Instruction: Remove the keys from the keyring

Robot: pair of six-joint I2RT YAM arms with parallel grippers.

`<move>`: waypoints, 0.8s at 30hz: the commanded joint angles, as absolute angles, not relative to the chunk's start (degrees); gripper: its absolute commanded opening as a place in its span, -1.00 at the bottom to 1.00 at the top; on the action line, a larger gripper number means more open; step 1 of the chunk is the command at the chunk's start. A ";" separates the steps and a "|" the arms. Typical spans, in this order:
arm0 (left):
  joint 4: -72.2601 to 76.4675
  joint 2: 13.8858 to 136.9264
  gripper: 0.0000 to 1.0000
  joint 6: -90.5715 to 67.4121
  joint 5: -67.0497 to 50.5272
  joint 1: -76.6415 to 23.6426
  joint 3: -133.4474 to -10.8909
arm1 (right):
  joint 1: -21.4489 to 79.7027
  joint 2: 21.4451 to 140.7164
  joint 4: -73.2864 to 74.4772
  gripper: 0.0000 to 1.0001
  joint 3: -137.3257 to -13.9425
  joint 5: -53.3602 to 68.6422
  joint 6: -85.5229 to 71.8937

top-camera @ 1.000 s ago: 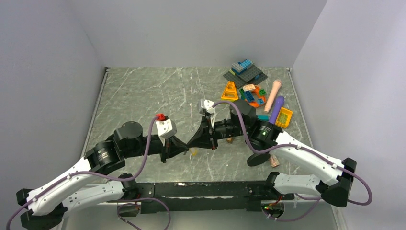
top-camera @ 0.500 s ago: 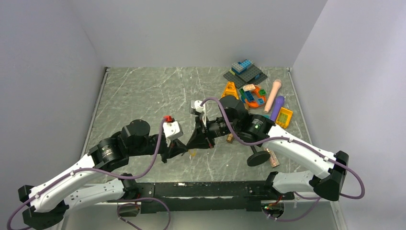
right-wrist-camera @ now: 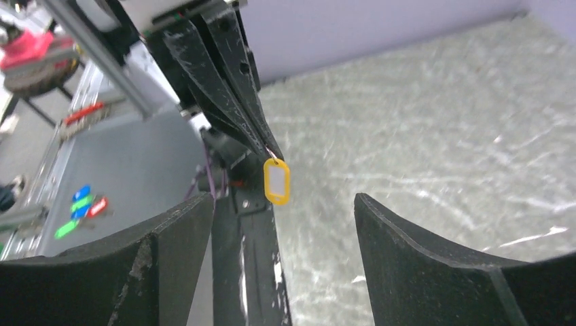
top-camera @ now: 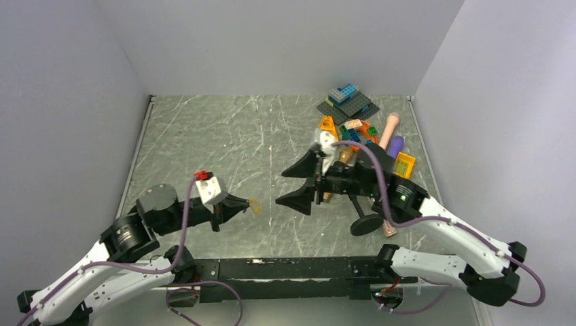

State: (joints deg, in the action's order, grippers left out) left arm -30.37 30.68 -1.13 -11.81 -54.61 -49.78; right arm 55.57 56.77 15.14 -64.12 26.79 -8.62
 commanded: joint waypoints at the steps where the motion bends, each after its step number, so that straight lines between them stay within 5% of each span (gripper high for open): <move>1: -22.27 27.16 -1.00 -3.51 -13.78 -52.51 -48.47 | 55.64 51.12 1.50 0.59 -59.89 19.70 -13.38; 8: -18.53 31.93 -1.00 -3.54 -13.86 -51.97 -53.95 | 55.63 48.67 -12.47 0.50 -53.27 19.19 -19.14; 17: -17.81 47.18 -1.00 1.77 -19.82 -47.87 -66.91 | 55.47 47.99 -13.22 0.38 -53.27 15.53 -16.89; 24: -5.73 48.04 -1.00 -8.12 -34.73 -40.42 -58.46 | 55.28 45.53 -14.23 0.33 -51.24 15.64 -18.06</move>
State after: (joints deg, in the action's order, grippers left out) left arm -14.39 49.06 -2.04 -23.27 -44.47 -62.63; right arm 55.53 47.64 -9.82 -52.58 16.49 -17.19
